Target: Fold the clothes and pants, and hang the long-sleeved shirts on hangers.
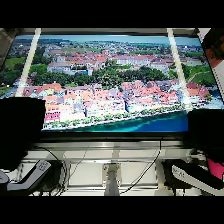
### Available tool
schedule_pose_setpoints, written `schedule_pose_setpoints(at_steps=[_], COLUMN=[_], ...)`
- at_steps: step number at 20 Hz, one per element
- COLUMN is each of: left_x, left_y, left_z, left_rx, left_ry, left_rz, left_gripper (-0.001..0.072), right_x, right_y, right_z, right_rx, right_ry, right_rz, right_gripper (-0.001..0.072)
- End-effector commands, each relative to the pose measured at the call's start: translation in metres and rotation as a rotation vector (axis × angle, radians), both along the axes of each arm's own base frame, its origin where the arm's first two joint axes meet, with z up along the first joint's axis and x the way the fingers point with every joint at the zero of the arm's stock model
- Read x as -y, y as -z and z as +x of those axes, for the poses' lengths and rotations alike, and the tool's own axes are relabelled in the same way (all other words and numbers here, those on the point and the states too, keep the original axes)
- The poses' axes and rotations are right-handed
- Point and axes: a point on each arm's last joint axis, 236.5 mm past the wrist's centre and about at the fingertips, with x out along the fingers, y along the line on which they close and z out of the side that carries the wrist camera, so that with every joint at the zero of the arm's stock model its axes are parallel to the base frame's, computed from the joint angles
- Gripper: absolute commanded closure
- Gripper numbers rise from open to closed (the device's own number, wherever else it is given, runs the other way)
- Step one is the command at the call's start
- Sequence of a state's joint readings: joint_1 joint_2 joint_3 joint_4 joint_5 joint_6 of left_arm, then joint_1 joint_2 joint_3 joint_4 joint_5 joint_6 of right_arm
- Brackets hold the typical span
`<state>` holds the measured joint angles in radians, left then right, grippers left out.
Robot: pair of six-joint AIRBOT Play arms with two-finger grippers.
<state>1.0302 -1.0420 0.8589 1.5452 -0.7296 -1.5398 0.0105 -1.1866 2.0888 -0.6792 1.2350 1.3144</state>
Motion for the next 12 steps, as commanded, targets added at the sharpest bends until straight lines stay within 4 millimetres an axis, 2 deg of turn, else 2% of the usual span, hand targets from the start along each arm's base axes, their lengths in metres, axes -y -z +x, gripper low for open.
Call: schedule_pose_setpoints(at_steps=[1, 3, 4, 5, 6, 8, 10, 12], left_x=[-0.004, -0.009, -0.009, -0.009, -0.009, -0.009, -0.002, 0.015], left_y=[0.016, 0.021, 0.022, 0.022, 0.022, 0.022, 0.023, 0.016], left_z=[0.004, 0.007, 0.007, 0.007, 0.007, 0.007, 0.007, 0.021], left_rx=[-0.008, -0.006, -0.006, -0.006, -0.006, -0.006, -0.006, 0.094], left_ry=[0.004, 0.003, 0.003, 0.003, 0.003, 0.003, 0.004, -0.018], left_rz=[-0.025, -0.021, -0.023, -0.022, -0.022, -0.022, -0.051, -0.125], left_gripper=[0.0012, 0.0045, 0.0227, 0.0461, 0.0573, 0.0688, 0.0691, 0.0692], right_x=[0.000, 0.000, 0.000, 0.000, 0.000, 0.000, 0.000, 0.000], right_y=[0.000, 0.000, 0.000, 0.000, 0.000, 0.000, 0.000, 0.000], right_z=[0.000, 0.000, 0.000, 0.000, 0.000, 0.000, 0.000, 0.000], right_rx=[0.000, 0.000, -0.001, 0.000, 0.000, 0.000, -0.001, 0.000], right_ry=[0.000, 0.000, 0.000, 0.000, 0.000, 0.000, 0.000, 0.000], right_rz=[0.000, 0.000, 0.000, 0.000, 0.000, 0.000, 0.000, 0.000], right_gripper=[0.0700, 0.0701, 0.0700, 0.0701, 0.0701, 0.0700, 0.0701, 0.0700])
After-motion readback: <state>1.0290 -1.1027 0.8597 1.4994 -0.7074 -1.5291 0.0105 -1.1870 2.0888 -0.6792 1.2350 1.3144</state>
